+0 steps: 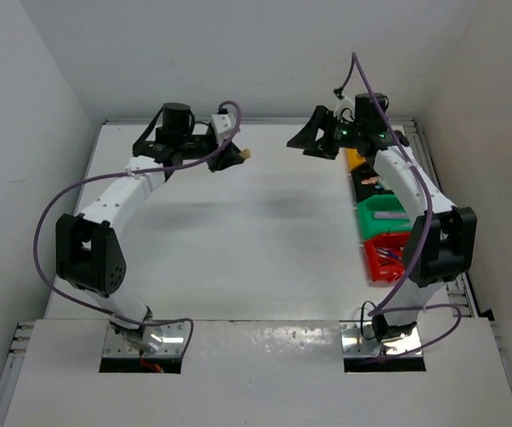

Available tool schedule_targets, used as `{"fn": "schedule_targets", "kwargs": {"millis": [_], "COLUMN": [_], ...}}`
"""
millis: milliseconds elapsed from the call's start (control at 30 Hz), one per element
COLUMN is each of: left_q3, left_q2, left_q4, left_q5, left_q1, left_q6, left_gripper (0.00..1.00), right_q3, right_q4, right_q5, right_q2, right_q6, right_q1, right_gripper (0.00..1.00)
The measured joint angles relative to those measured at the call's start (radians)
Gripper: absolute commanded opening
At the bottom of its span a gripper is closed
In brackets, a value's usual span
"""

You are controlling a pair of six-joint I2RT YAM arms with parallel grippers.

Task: Sort the stationery into containers
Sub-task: Pick up the stationery from the center of the board, then place the stationery in the storage box.

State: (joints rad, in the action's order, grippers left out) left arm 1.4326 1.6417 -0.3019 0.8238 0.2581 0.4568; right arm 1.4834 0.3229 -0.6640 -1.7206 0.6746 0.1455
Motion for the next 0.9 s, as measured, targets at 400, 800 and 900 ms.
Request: {"fn": "schedule_targets", "kwargs": {"millis": [400, 800, 900], "left_q3": [0.039, 0.053, 0.056], "left_q2": [-0.005, -0.003, -0.003], "left_q4": [0.082, 0.077, 0.073], "left_q5": [0.014, 0.004, -0.005], "left_q1": [0.151, 0.188, 0.188], "left_q6": [-0.158, -0.159, -0.158], "left_gripper": [0.09, 0.1, 0.38], "right_q3": [0.013, 0.013, 0.013], "right_q4": [-0.054, -0.049, -0.045], "right_q5": [-0.105, -0.153, -0.151], "right_q2": [0.0, 0.001, 0.001], "right_q6": [0.032, -0.012, -0.018], "right_q1": [0.095, 0.163, 0.164], "right_gripper": [0.71, 0.25, 0.1]}}
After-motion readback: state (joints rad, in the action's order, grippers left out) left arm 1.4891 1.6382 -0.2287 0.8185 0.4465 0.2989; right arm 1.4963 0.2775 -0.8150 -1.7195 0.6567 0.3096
